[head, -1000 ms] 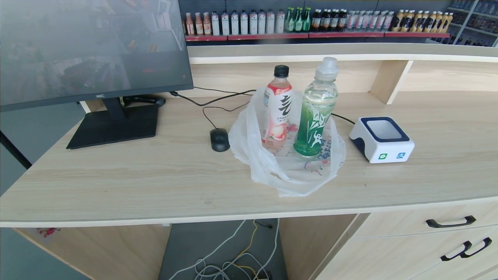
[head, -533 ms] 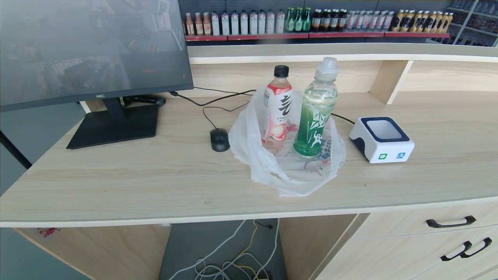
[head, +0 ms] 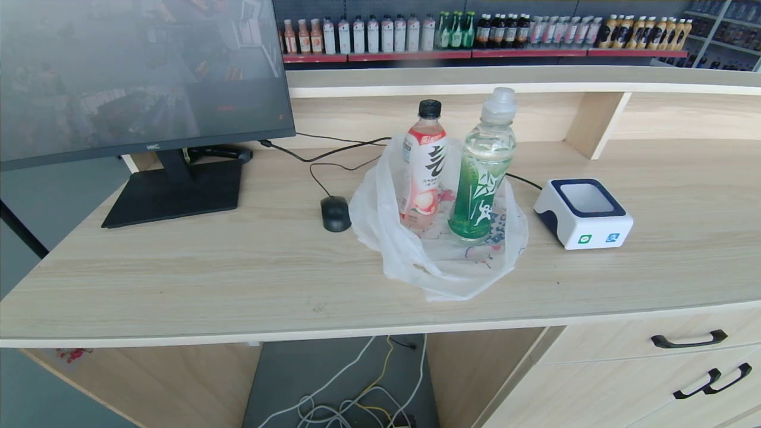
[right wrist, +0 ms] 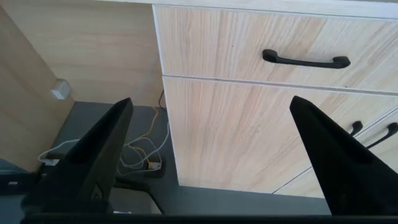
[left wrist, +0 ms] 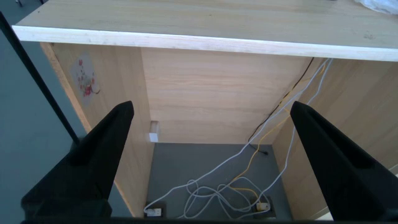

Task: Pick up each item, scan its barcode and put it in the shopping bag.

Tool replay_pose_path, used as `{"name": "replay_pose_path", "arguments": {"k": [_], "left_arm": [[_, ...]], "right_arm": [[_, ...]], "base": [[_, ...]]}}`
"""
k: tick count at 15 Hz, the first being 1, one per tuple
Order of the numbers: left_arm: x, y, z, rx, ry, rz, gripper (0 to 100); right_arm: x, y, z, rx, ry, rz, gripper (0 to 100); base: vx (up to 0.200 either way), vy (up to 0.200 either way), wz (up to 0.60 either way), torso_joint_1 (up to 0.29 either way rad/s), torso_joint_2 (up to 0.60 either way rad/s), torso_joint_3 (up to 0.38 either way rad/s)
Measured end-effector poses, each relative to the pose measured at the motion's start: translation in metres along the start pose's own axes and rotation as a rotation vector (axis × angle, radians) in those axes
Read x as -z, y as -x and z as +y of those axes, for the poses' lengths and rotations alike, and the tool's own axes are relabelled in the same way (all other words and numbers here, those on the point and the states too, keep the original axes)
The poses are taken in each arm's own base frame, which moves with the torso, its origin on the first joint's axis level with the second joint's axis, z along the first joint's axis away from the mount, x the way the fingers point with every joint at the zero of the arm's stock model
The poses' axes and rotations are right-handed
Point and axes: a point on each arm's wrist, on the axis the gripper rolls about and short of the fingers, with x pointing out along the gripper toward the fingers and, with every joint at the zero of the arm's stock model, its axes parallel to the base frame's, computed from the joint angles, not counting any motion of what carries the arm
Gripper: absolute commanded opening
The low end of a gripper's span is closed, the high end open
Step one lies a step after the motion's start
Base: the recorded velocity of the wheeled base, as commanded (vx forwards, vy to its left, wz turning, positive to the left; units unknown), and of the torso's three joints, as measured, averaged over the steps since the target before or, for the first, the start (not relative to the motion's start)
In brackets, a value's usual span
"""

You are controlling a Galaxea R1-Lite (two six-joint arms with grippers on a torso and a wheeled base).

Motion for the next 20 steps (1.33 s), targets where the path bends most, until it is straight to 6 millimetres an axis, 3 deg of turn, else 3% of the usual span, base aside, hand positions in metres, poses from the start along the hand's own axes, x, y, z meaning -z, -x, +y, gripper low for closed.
{"name": "replay_pose_path", "arguments": {"k": [20], "left_arm": [[-0.0002,0.0001,0.0000,0.000,0.000,-0.003,100]], "right_arm": [[0.0024,0.0066,0.0006,0.020,-0.056,-0.089,100]], "base": [[-0.010,0.000,0.00,0.000,0.00,0.000]]}}
